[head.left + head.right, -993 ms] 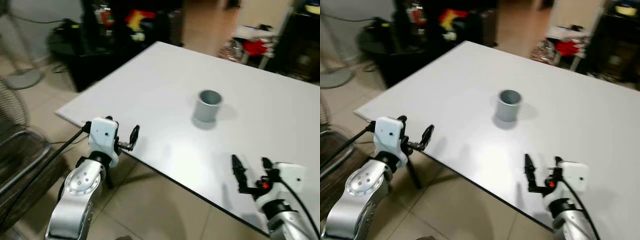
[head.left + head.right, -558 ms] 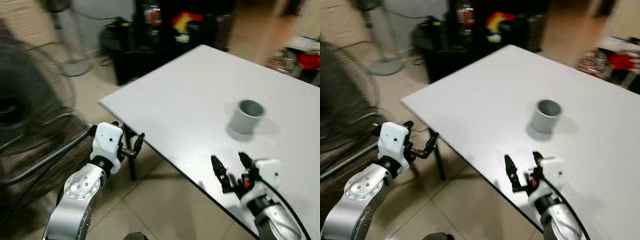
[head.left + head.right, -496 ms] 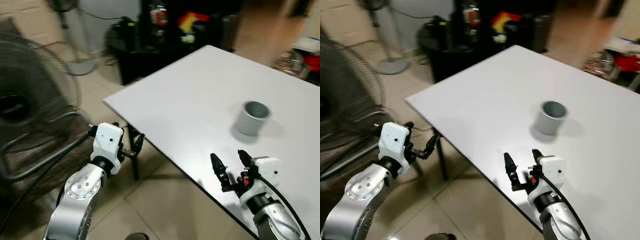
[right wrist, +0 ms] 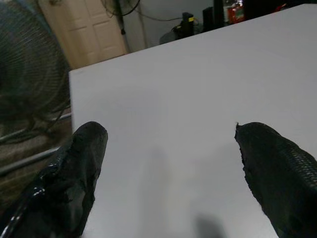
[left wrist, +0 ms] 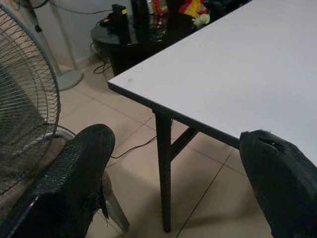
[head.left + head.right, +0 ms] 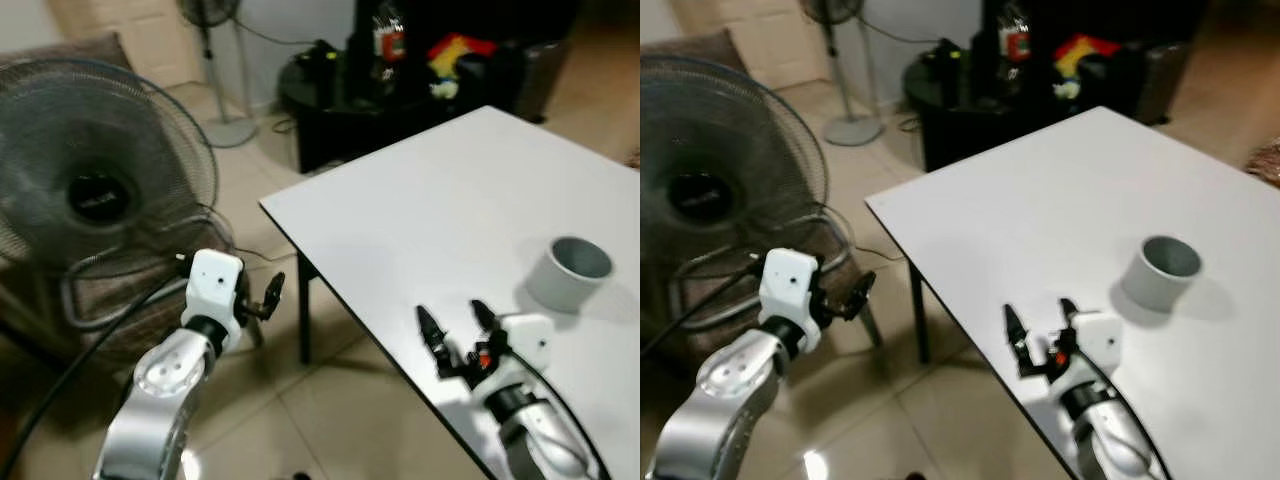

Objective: Setting the table

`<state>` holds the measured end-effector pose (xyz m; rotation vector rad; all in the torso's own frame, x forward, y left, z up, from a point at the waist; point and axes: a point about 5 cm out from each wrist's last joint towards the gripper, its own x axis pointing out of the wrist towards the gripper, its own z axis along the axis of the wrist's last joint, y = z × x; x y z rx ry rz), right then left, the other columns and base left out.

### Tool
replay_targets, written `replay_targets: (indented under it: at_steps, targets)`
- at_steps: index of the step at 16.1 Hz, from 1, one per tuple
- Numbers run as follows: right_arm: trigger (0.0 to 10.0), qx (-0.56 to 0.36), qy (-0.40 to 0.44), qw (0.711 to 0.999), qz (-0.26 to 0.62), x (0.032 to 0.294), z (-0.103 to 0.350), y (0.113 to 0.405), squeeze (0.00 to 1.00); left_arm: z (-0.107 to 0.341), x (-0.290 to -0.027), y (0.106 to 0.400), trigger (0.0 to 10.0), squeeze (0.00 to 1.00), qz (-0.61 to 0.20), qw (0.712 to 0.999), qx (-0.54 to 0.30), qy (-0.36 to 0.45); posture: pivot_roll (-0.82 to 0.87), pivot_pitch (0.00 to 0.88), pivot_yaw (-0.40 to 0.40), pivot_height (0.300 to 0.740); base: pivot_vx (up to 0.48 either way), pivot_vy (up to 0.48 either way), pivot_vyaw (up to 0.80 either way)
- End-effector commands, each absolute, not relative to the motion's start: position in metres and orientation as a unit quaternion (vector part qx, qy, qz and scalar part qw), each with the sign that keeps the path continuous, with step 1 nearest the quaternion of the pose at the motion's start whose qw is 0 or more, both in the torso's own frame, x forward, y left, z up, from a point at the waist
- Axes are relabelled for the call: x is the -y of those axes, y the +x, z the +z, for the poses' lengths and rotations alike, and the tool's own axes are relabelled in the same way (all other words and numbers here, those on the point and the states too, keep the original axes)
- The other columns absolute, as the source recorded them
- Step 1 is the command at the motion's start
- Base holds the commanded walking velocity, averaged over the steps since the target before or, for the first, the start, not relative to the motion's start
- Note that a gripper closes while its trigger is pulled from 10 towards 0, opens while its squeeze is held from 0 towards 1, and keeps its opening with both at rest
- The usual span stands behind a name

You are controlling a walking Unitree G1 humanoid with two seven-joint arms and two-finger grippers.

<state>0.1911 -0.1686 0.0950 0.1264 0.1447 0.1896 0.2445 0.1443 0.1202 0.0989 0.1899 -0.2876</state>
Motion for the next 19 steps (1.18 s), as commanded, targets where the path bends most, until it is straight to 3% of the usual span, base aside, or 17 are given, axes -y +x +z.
replay_targets:
  at_steps: [1,14,19]
  targets:
    - [10.0,-0.07,0.065,0.992,0.084,0.171,0.095,0.194,1.0,0.118,-0.151,0.248,10.0,0.0,-0.125,0.985,-0.103,0.051,0.0,0.0,0.026,0.74,0.0,0.0,0.8]
    - [10.0,-0.053,0.079,0.994,0.06,0.175,0.101,0.206,1.0,0.123,-0.177,0.257,10.0,0.0,-0.079,0.989,-0.103,0.064,0.0,0.0,0.026,0.74,0.0,0.0,0.8]
    - [10.0,-0.066,0.085,0.993,0.048,0.179,0.093,0.198,1.0,0.12,-0.193,0.221,10.0,0.0,-0.041,0.989,-0.126,0.069,0.03,0.0,0.03,0.74,0.0,0.0,0.8]
